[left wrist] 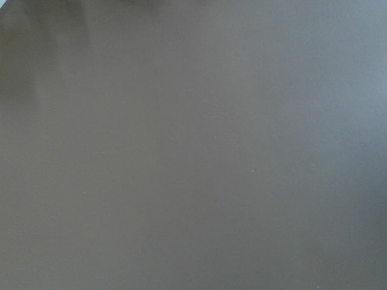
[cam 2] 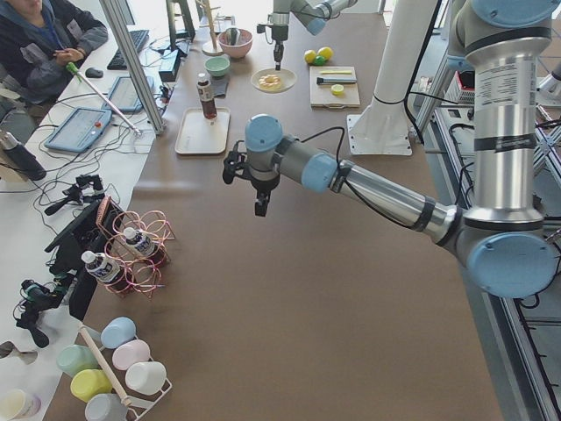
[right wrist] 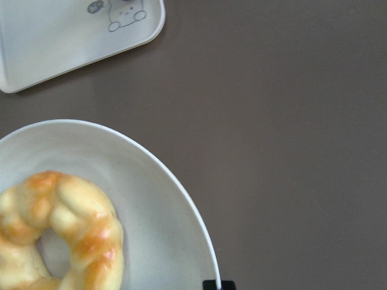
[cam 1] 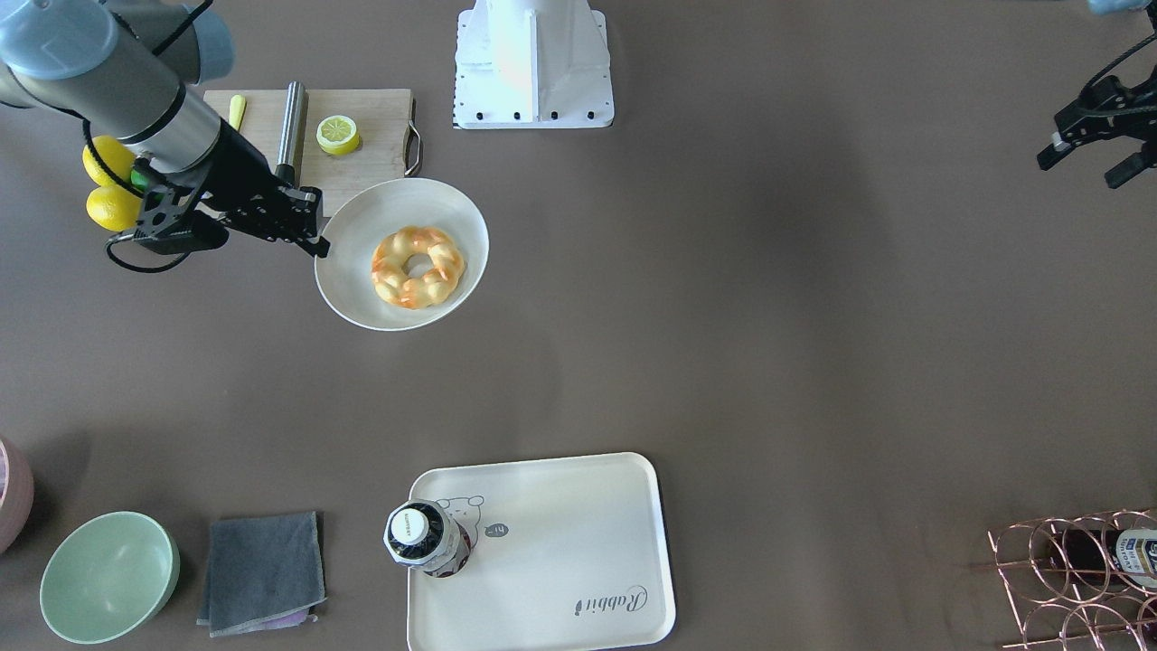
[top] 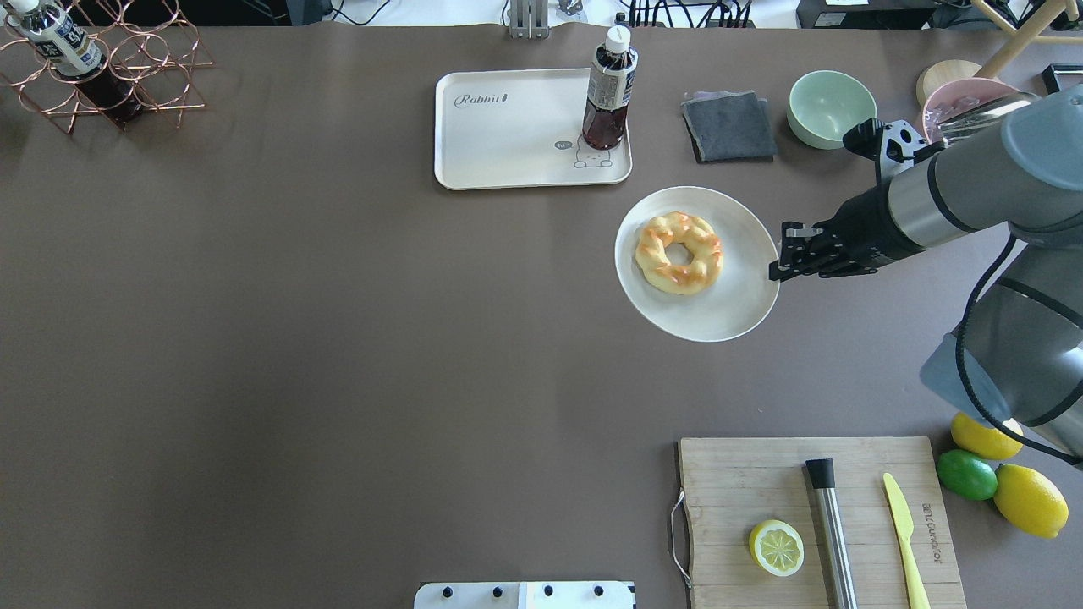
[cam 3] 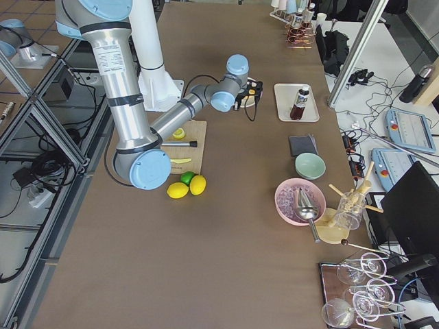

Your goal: Place donut on tray

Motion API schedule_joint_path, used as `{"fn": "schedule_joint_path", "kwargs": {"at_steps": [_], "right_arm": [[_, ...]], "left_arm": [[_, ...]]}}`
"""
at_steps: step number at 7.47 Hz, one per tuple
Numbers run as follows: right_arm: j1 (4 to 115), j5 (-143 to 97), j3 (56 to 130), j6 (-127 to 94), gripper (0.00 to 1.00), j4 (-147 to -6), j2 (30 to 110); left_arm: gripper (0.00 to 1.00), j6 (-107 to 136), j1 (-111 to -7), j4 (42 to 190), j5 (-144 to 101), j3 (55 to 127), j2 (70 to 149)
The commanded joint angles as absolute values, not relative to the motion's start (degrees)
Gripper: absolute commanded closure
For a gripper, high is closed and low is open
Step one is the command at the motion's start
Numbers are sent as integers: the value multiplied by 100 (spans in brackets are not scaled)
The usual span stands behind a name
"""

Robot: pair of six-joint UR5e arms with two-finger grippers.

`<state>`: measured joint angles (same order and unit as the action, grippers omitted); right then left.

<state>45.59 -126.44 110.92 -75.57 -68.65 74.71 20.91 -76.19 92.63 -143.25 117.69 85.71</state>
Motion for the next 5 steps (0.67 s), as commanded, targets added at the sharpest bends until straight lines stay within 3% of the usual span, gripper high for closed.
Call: {"fn": "schedule_joint_path", "kwargs": {"at_steps": [1,3,5], "right_arm": [[3826,-11974,11382,-8006,100,-8397,6341],[3552,-11612,11408,-8033,100,-8832,5986],[3525,-11567,11540,-8033,100,-9279,5916]], "left_arm": [[3,5157,-5904,9290,-13951,11672,10574],[3,6735,-4638,9290,-12996,11567,11580],[3,7398,-4045,9308,-12560,11566,11829]]}}
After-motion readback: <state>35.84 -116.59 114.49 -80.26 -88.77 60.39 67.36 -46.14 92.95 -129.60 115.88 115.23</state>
